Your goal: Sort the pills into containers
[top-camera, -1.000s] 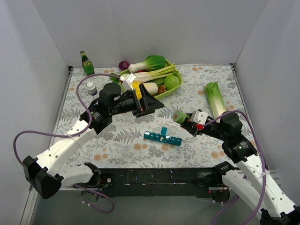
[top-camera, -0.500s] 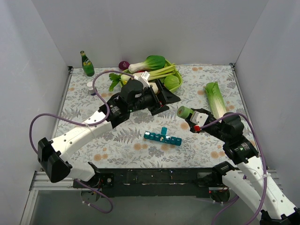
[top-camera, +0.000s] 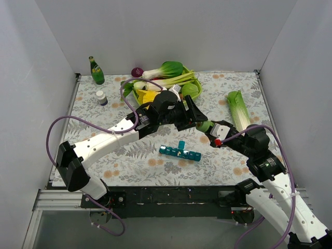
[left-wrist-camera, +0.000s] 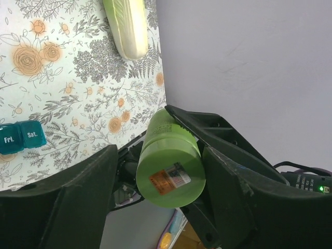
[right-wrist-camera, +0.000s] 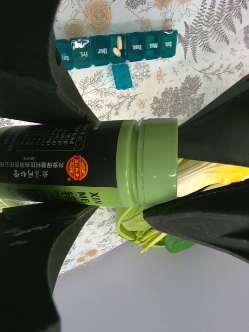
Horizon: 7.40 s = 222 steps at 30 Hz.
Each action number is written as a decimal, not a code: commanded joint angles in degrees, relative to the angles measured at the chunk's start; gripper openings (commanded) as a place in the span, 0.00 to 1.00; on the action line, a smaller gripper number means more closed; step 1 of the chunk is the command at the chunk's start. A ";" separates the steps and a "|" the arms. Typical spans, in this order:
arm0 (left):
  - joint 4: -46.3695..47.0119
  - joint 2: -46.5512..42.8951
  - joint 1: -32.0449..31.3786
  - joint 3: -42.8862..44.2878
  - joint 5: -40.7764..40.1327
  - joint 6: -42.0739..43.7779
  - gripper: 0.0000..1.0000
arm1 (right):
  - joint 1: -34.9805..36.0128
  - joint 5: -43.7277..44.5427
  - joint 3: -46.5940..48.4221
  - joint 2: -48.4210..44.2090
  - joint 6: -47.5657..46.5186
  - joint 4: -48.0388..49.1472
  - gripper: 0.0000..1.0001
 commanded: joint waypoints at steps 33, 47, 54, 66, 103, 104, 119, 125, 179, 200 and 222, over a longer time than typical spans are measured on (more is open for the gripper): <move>-9.49 5.33 -0.78 7.27 33.93 40.54 0.29 | -2.31 -27.10 -0.75 2.29 31.95 7.99 0.01; -1.54 -4.33 4.22 0.86 35.89 42.09 0.90 | -5.29 -39.78 -10.69 2.73 61.79 30.78 0.01; 13.88 -15.23 13.72 -9.25 37.47 25.47 0.98 | -5.38 -37.59 -6.74 1.76 48.70 19.36 0.01; 14.59 -26.04 14.60 -20.93 30.29 7.10 0.98 | -4.42 -22.58 6.27 3.87 9.33 -5.87 0.01; -3.26 -6.89 -4.91 -5.30 -6.83 -8.91 0.58 | 2.61 -3.92 3.55 3.52 -5.02 -1.84 0.01; -3.17 -6.80 -4.99 -4.95 -6.65 -8.47 0.55 | 2.61 -4.10 3.46 3.52 -4.67 -1.84 0.01; -5.71 -4.35 -4.91 -5.48 5.64 17.34 0.07 | 2.35 -14.71 3.72 5.63 8.25 -2.45 0.01; -13.00 -0.66 -4.82 -3.90 16.00 42.63 0.04 | 1.91 -25.17 1.88 6.68 16.05 -1.41 0.01; 1.15 -16.32 -7.01 -14.46 -15.41 -2.40 0.98 | -3.80 -4.28 2.49 5.28 -6.77 -6.32 0.01; -7.92 0.05 -9.48 0.41 -21.60 -6.53 0.84 | -3.63 -4.98 1.79 4.58 -5.02 -6.58 0.01; -5.46 -0.73 -9.65 -4.42 -13.33 5.41 0.27 | -3.89 -9.98 1.70 5.89 5.17 -6.76 0.01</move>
